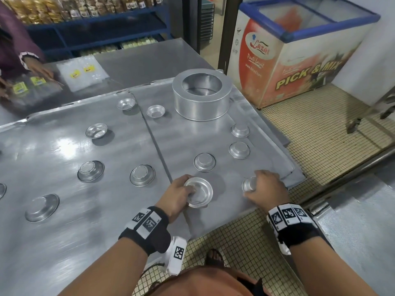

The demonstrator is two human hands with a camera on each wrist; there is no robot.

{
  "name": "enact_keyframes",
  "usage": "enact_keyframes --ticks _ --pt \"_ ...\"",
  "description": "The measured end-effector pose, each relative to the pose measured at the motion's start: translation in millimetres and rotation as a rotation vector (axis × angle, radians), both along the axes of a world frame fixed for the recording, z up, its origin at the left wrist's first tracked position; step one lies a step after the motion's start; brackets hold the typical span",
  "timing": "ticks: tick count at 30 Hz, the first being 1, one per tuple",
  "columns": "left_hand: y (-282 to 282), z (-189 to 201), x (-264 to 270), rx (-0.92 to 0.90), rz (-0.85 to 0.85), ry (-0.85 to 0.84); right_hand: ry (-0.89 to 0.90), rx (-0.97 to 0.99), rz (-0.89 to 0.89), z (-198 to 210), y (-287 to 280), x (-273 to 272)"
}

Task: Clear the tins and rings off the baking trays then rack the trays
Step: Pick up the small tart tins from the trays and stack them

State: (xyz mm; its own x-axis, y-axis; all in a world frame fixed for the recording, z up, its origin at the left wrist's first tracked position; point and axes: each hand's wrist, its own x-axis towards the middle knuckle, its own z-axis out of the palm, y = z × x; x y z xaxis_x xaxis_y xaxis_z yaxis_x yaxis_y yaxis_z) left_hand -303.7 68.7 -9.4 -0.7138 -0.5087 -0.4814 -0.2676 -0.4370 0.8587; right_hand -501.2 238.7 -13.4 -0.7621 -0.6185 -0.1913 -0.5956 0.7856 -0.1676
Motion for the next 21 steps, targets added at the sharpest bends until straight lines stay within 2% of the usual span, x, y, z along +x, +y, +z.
enact_keyframes --ticks 4,10,13,17,21 --pt "1.4 -0.2 -2.9 -0.009 0.005 -0.027 0.033 0.073 -0.05 -5.8 6.6 -4.2" --pt "1.7 -0.7 -2.7 -0.022 -0.012 -0.055 0.108 -0.047 -0.012 -11.4 7.7 -1.1" --pt "0.8 -0.6 -1.1 -0.009 -0.02 -0.051 0.046 -0.175 -0.013 -7.0 5.7 1.4" --pt "-1.8 -1.6 2.9 0.019 -0.018 -0.041 -0.15 -0.467 -0.035 4.1 -1.6 9.8" --pt "-2.5 -0.2 5.9 0.03 0.018 -0.043 -0.261 -0.689 0.133 20.5 -17.2 27.7"
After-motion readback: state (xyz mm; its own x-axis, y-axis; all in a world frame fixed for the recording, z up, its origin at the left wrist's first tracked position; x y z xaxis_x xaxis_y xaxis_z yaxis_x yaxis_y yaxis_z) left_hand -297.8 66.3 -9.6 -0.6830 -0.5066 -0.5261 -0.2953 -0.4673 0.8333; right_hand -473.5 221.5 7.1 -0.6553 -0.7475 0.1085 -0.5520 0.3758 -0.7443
